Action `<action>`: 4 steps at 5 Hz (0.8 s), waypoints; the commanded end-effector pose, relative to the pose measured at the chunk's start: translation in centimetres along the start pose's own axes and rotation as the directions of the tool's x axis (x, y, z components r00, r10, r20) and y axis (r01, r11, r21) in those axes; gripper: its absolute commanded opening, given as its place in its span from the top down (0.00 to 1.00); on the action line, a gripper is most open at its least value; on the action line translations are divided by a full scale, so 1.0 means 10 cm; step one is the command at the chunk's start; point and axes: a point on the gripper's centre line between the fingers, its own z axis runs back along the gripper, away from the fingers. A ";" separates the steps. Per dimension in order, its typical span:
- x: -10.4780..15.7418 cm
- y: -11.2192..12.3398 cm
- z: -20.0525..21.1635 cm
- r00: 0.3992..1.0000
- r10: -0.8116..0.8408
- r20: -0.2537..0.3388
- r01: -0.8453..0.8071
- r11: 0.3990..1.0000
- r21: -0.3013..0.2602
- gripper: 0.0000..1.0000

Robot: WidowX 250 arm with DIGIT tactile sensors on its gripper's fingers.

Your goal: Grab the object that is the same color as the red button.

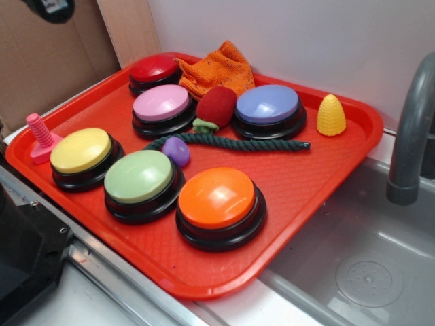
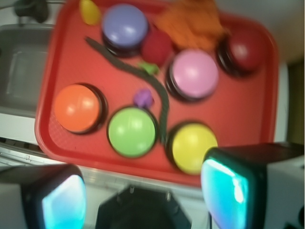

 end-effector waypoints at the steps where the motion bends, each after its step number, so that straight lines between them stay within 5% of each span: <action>1: 0.57 0.17 -0.34 0.940 -0.320 0.115 0.319 0.947 0.028 0.00; 4: 1.06 0.46 -1.06 0.831 -0.534 0.155 0.532 0.845 0.056 0.00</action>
